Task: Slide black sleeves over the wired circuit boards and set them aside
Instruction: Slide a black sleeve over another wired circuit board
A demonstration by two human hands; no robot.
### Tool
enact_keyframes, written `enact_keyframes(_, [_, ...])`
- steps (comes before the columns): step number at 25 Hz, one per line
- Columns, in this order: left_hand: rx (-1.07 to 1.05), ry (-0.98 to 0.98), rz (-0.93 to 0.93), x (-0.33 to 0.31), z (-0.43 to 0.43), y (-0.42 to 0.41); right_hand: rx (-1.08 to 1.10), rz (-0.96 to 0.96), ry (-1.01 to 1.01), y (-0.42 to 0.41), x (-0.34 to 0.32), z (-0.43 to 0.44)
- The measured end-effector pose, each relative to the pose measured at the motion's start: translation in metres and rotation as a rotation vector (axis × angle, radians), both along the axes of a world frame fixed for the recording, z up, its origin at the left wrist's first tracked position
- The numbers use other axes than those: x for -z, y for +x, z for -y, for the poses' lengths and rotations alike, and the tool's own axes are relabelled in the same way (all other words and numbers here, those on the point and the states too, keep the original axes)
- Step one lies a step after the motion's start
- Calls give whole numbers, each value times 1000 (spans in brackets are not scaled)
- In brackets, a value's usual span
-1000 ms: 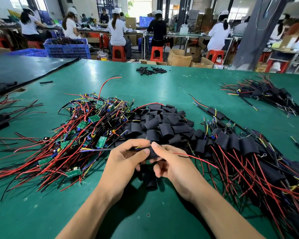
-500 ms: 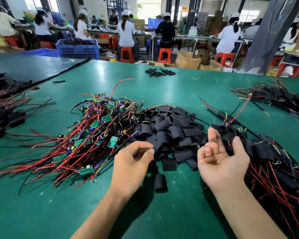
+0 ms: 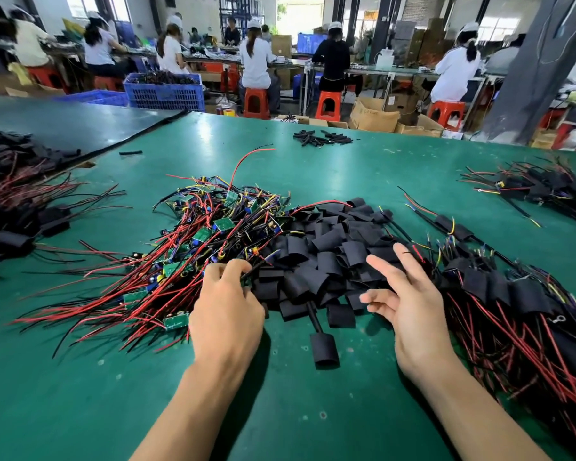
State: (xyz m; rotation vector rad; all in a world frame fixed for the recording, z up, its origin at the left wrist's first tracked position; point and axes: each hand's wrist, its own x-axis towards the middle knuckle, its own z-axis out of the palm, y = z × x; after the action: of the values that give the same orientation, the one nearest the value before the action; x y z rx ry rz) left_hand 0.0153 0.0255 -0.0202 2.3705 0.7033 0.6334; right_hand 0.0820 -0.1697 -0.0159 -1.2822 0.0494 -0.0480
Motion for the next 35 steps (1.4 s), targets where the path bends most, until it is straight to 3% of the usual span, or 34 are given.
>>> enact_keyframes(5, [23, 22, 7, 0, -2, 1, 128, 70, 113, 8, 3, 10])
enact_keyframes(10, [-7, -51, 248, 1, -3, 5, 183, 91, 44, 11, 7, 14])
enact_keyframes(15, [180, 49, 478, 5, 12, 5, 57, 188, -154, 0, 9, 1])
enact_keyframes(19, [344, 57, 596, 8, 29, 4, -356, -18, 43, -15, 1, -17])
enact_keyframes(21, [457, 22, 614, 9, 39, 3, -483, -43, 7, -22, 1, -23])
enact_keyframes(24, [519, -71, 588, 8, 47, 1, -387, 29, -29, -24, 4, -27])
enact_keyframes(28, [539, -44, 570, 10, 53, -2, -215, 4, 268, -11, -7, -15])
enact_keyframes(32, [487, -299, 400, 10, 55, -4, -268, -19, 519, -6, -14, -4])
enact_keyframes(35, [433, -759, 304, 6, 53, 1, -294, -82, 640, -6, -14, -3])
